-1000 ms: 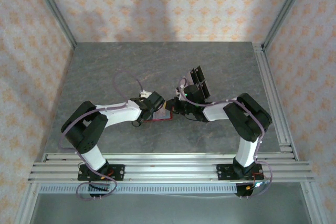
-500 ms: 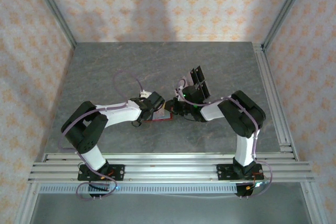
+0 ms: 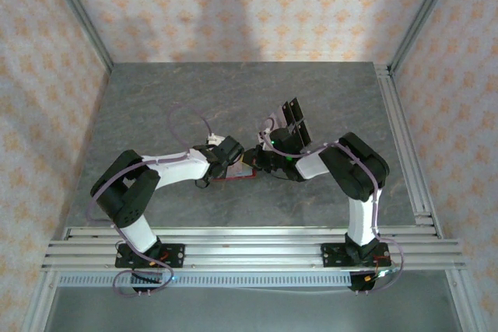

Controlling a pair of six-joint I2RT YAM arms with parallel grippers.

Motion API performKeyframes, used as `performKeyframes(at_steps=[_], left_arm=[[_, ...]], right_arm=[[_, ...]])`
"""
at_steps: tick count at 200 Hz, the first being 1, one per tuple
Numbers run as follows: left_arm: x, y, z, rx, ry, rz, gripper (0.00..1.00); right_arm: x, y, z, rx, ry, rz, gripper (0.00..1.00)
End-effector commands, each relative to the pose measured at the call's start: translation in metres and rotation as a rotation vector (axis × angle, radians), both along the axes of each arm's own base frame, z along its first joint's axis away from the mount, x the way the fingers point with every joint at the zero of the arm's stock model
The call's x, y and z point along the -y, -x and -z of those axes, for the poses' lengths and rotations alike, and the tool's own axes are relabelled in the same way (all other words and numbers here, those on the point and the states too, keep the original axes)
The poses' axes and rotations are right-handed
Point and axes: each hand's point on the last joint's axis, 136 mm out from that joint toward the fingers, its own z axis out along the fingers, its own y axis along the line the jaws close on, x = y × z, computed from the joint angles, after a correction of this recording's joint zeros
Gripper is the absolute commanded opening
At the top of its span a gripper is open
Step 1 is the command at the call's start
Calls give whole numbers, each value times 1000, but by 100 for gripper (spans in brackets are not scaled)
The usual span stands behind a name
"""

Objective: Put the credit cards into the card holder

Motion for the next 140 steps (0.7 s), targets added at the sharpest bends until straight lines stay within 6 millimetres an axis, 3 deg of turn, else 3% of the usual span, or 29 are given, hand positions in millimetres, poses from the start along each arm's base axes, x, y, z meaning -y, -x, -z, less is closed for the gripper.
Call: performKeyframes(at_steps=[1,140], left_arm=[[-7,8,11,-21,-43,-13,57],[-6,8,12,-23,-42,-10,57]], right_arm=[[0,0,-6,19,-22,-9,0],[1,4,-2,2,-7,-17,0]])
